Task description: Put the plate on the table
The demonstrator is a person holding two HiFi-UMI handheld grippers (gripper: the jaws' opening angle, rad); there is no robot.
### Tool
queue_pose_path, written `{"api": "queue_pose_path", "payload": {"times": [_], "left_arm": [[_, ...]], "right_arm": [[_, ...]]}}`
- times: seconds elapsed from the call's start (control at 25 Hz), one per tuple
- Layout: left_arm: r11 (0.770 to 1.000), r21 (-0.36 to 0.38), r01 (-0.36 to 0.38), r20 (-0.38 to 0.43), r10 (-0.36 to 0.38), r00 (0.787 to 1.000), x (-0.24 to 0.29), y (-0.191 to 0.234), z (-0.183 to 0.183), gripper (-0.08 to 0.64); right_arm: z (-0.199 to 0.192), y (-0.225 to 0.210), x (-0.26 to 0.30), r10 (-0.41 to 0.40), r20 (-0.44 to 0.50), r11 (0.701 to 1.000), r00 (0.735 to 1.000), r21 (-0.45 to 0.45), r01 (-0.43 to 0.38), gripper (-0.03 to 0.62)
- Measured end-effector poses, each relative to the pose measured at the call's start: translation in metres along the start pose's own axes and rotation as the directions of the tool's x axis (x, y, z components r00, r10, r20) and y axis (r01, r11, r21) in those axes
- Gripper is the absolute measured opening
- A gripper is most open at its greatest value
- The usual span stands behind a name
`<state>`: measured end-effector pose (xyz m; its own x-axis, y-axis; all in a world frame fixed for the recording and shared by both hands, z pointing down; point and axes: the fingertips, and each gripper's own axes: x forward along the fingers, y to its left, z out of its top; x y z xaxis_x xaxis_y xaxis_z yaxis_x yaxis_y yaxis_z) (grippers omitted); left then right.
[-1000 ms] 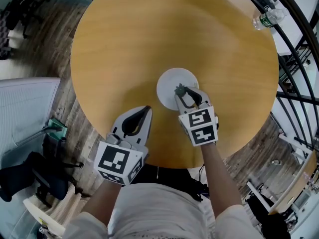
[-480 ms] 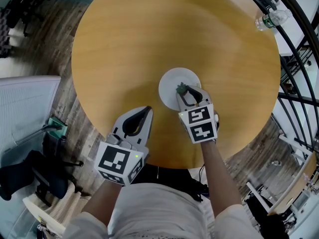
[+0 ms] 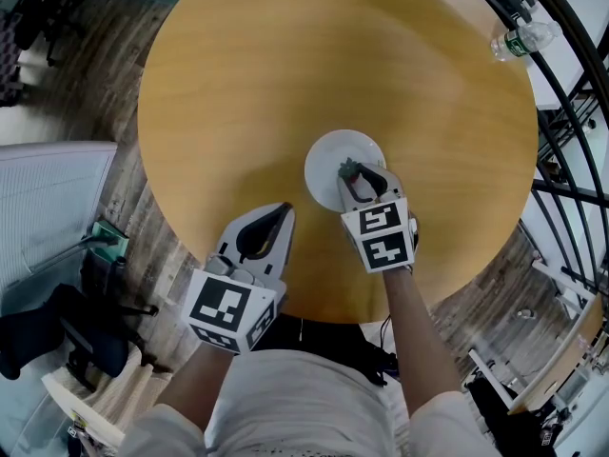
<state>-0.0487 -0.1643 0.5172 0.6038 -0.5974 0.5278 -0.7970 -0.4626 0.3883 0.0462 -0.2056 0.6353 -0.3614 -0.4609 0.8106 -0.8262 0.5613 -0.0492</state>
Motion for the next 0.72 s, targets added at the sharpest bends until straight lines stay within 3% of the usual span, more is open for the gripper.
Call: {"api": "queue_pose_path", "payload": {"times": [0.72], "left_arm": [[1.000, 0.007, -0.006, 0.011, 0.006, 1.000, -0.006, -0.004, 0.006, 0.023]], "right_arm": [[0.005, 0.004, -0.010, 0.026, 0.019, 1.000, 0.999, 0.015, -0.026, 0.192]]}}
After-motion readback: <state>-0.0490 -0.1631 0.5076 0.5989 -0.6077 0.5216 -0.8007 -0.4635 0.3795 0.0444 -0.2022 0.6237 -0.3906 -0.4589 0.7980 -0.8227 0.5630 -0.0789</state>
